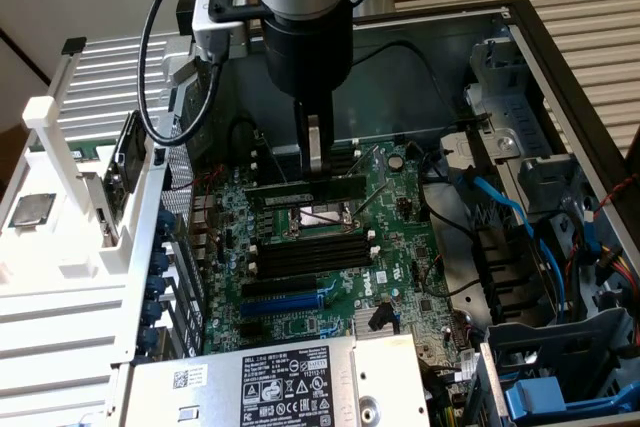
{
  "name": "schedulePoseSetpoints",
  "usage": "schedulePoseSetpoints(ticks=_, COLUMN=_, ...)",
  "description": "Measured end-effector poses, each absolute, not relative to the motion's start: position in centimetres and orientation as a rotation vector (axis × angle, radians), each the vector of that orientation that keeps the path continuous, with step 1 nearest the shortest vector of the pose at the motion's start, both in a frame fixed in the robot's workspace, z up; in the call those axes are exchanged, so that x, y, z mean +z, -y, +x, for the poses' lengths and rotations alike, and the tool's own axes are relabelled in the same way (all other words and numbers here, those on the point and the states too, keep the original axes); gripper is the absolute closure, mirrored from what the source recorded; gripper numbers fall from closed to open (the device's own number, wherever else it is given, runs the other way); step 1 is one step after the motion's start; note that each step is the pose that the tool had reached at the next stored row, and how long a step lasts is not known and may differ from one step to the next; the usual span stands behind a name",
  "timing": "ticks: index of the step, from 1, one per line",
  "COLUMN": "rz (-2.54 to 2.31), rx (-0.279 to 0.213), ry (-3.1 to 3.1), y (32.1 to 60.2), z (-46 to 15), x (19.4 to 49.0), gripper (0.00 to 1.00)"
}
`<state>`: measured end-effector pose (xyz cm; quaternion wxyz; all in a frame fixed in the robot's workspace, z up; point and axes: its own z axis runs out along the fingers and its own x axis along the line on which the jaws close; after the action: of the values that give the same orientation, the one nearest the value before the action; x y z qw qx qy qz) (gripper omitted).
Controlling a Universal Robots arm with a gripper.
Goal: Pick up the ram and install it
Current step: 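Insert the ram into the slot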
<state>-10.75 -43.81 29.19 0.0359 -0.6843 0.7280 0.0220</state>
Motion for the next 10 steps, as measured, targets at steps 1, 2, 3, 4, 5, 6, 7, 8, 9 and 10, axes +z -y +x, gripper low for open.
schedulePoseSetpoints(ticks=1, rz=-2.104, rx=0.064, ry=-2.238, y=43.81, z=-10.72, x=29.15, gripper=0.88)
schedulePoseSetpoints(ticks=2, rz=-2.107, rx=0.058, ry=-2.24, y=43.81, z=-10.65, x=29.11, gripper=0.88)
schedulePoseSetpoints(ticks=3, rz=-2.109, rx=0.052, ry=-2.243, y=43.81, z=-10.61, x=29.07, gripper=0.88)
schedulePoseSetpoints(ticks=4, rz=-2.116, rx=0.041, ry=-2.247, y=43.79, z=-10.5, x=29.03, gripper=0.88)
schedulePoseSetpoints(ticks=5, rz=-2.118, rx=0.038, ry=-2.247, y=43.78, z=-10.46, x=29.02, gripper=0.88)
schedulePoseSetpoints(ticks=6, rz=-2.12, rx=0.038, ry=-2.246, y=43.79, z=-10.44, x=29.01, gripper=0.88)
schedulePoseSetpoints(ticks=7, rz=-2.125, rx=0.038, ry=-2.241, y=43.78, z=-10.36, x=28.95, gripper=0.88)
schedulePoseSetpoints(ticks=8, rz=-2.129, rx=0.038, ry=-2.237, y=43.77, z=-10.32, x=28.89, gripper=0.88)
schedulePoseSetpoints(ticks=9, rz=-2.135, rx=0.038, ry=-2.232, y=43.73, z=-10.31, x=28.74, gripper=0.88)
schedulePoseSetpoints(ticks=10, rz=-2.137, rx=0.038, ry=-2.23, y=43.73, z=-10.31, x=28.63, gripper=0.88)
